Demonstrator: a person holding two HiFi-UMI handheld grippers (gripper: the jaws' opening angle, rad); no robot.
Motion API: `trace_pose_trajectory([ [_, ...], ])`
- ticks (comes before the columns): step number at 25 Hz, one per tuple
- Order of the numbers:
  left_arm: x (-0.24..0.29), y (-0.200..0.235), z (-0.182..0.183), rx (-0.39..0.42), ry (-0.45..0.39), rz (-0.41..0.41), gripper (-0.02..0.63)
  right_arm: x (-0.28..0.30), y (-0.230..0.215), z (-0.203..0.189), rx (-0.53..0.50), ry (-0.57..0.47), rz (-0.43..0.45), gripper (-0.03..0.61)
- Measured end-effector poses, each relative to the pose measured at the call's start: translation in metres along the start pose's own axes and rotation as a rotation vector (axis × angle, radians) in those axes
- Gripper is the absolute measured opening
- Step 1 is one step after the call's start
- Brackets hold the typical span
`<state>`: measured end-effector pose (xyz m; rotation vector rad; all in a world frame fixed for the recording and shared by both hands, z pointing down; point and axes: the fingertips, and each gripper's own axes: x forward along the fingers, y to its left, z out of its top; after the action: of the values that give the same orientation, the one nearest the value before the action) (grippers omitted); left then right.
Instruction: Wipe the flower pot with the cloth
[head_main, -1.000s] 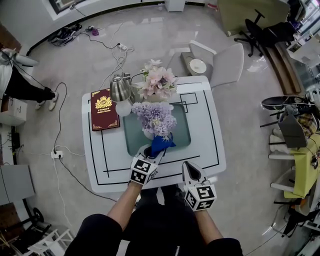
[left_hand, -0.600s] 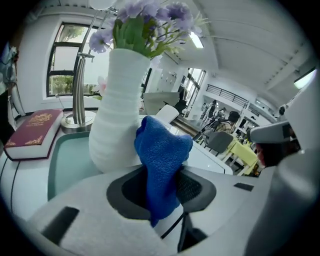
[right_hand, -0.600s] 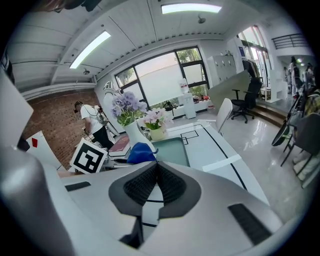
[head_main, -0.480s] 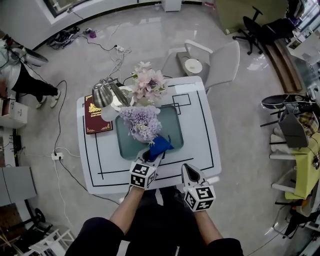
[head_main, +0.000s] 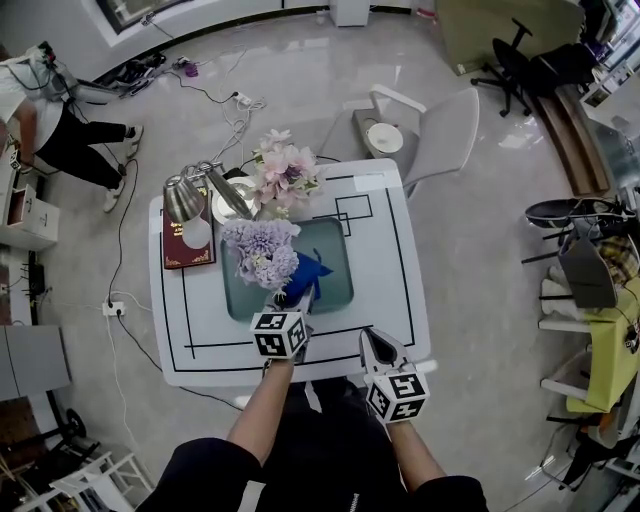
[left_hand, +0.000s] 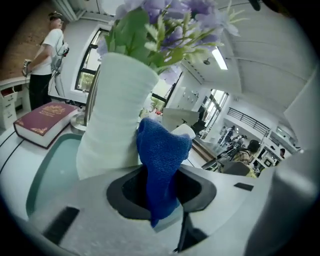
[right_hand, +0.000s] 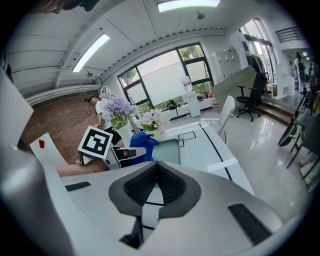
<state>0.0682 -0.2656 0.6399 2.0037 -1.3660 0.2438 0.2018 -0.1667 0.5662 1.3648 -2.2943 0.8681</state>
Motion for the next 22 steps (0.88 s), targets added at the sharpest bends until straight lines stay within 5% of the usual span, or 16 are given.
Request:
trace_pose_trajectory([
  [5, 0.007, -0.006, -0.020, 0.007, 0.048, -0.022, 0.123, 0.000, -0.009, -0.006, 0.004, 0.013, 0.020, 0.009],
  [10, -0.025, -0.039, -0.004, 0.148, -0.035, -0.125, 0.123, 0.001, -0.001, -0.011, -0.017, 0.009, 0.043, 0.009],
  [16, -0.091, -0.050, 0.004, 0.256, -0.097, -0.160, 0.123, 0.005, 0.047, -0.005, -0.074, -0.030, 0.097, 0.009],
  [22, -0.163, -0.019, -0.005, 0.239, -0.160, -0.135, 0.124, 0.000, 0.112, -0.019, -0.130, -0.037, 0.148, 0.009],
])
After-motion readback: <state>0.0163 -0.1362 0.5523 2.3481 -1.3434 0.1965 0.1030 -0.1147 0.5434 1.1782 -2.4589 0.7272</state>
